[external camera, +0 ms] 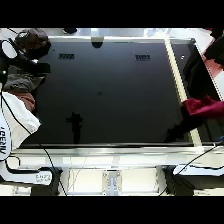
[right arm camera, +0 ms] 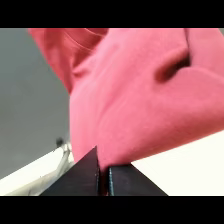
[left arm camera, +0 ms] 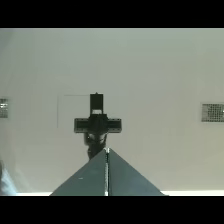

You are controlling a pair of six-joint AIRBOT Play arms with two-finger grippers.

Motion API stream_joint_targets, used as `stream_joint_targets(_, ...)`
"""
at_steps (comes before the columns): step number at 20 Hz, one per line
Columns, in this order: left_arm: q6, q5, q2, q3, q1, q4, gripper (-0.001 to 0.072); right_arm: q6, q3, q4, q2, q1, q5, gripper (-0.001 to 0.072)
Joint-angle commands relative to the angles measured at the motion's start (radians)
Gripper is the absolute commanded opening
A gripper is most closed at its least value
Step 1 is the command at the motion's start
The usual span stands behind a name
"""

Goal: Fold the shirts.

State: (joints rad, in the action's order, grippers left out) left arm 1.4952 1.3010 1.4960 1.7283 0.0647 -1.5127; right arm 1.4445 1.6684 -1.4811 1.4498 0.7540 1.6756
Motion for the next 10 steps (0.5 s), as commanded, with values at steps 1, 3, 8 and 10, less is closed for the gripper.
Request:
stream_joint_targets(1, 0.024, 0.0, 0.0, 0.0, -0.011, 0.006, 0.0012, -0.049, -0.217, -0.016, -0.06, 0.098, 0.016, 0.0137)
stream_joint_targets(3, 0.023, 0.002, 0.0, 0.0, -0.021, 0.006, 0.0012, -0.05, -0.256, -0.017, -0.06, 0.122, 0.082, 0.048)
stream_joint_targets(8, 0.023, 0.002, 0.0, 0.0, -0.026, 0.006, 0.0012, 0.039, -0.115, 0.101, -0.11, 0.12, 0.151, 0.0487)
stream_joint_targets(10, 0.023, 0.003, 0.0, 0.0, -0.026, 0.006, 0.0012, 0.032, -0.061, 0.316, -0.142, 0.08, 0.084, 0.0487)
